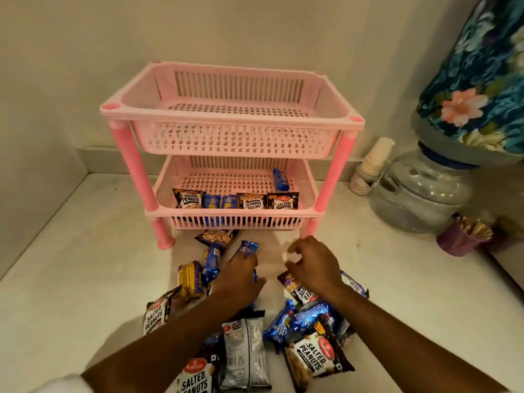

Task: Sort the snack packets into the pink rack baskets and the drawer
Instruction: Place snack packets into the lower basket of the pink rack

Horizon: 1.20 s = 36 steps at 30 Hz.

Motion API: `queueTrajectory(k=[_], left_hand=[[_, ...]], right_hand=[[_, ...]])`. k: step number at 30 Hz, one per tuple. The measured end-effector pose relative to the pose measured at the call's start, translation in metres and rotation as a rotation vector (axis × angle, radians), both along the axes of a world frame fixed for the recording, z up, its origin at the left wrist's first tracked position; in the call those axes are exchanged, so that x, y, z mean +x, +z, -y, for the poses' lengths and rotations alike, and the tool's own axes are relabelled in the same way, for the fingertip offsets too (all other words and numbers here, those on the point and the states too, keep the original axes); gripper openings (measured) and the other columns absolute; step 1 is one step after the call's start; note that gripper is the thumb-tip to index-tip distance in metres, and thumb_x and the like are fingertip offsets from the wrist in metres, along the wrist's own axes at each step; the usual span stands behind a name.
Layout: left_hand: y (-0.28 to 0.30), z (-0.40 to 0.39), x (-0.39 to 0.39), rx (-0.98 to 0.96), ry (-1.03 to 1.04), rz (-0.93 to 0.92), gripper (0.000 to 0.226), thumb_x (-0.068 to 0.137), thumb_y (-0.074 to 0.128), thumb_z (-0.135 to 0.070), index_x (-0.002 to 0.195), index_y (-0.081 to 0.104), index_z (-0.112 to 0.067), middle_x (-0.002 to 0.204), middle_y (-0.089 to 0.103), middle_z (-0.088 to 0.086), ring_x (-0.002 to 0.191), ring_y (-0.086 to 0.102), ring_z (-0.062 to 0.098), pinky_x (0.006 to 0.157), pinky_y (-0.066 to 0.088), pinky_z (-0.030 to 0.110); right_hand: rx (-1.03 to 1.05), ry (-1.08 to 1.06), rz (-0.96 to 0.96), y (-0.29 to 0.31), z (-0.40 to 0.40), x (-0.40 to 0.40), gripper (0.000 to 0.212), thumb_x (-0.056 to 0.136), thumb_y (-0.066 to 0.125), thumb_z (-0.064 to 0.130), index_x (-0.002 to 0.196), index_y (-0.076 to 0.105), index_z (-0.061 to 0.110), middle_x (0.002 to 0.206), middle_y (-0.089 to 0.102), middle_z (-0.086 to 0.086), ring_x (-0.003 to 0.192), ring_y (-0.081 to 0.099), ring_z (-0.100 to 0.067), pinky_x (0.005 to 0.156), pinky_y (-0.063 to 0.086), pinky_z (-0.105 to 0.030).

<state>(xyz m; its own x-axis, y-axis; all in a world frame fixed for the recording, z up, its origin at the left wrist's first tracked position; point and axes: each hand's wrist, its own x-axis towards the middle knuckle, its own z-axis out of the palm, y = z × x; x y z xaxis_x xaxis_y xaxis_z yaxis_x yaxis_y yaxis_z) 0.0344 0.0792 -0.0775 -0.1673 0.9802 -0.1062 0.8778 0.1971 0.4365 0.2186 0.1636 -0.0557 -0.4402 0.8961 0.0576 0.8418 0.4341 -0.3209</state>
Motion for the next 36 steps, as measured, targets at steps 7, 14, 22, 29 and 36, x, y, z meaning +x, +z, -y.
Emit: queueTrajectory(k=[7, 14, 22, 29, 36], left_hand=[[-0.017, 0.002, 0.014, -0.070, 0.047, -0.049, 0.055, 0.082, 0.070, -0.040, 0.127, 0.048, -0.018, 0.136, 0.039, 0.009, 0.116, 0.054, 0.031, 0.092, 0.052, 0.042], [-0.015, -0.001, 0.018, -0.058, 0.068, 0.065, 0.046, 0.084, 0.067, -0.029, 0.126, 0.051, -0.018, 0.134, 0.047, 0.010, 0.113, 0.056, 0.028, 0.090, 0.050, 0.036], [0.012, 0.010, -0.004, 0.056, 0.147, 0.462, 0.033, 0.087, 0.063, -0.023, 0.117, 0.049, -0.022, 0.072, 0.057, 0.003, 0.053, 0.053, 0.011, 0.051, 0.041, 0.026], [0.057, 0.009, -0.019, 0.268, 0.112, 0.629, 0.012, 0.095, 0.050, -0.004, 0.097, 0.056, -0.015, 0.101, 0.062, 0.002, 0.070, 0.057, 0.007, 0.056, 0.041, 0.016], [0.101, -0.025, -0.060, 0.386, 0.285, 0.812, 0.010, 0.096, 0.060, -0.014, 0.101, 0.067, -0.019, 0.093, 0.065, -0.010, 0.073, 0.059, 0.013, 0.064, 0.049, 0.024]], right_hand=[[-0.172, -0.021, 0.270, -0.021, 0.019, 0.023, 0.057, 0.077, 0.074, 0.051, 0.131, 0.057, 0.041, 0.127, 0.047, -0.005, 0.115, 0.050, -0.031, 0.090, 0.050, -0.038], [-0.189, 0.023, 0.370, -0.019, 0.019, 0.009, 0.067, 0.074, 0.078, 0.052, 0.134, 0.058, 0.032, 0.126, 0.055, -0.010, 0.117, 0.056, -0.030, 0.092, 0.053, -0.040], [-0.147, 0.018, 0.171, 0.001, 0.021, 0.005, 0.056, 0.076, 0.079, 0.026, 0.130, 0.064, 0.033, 0.123, 0.068, -0.006, 0.109, 0.067, -0.029, 0.085, 0.055, -0.033], [-0.178, -0.038, -0.347, 0.068, 0.011, -0.003, 0.044, 0.066, 0.088, 0.026, 0.107, 0.075, 0.034, 0.098, 0.077, 0.012, 0.080, 0.069, -0.001, 0.071, 0.055, -0.021], [-0.156, -0.061, -0.639, 0.098, -0.033, -0.063, 0.052, 0.072, 0.088, 0.019, 0.122, 0.073, 0.019, 0.112, 0.075, 0.001, 0.098, 0.070, -0.012, 0.088, 0.056, -0.028]])
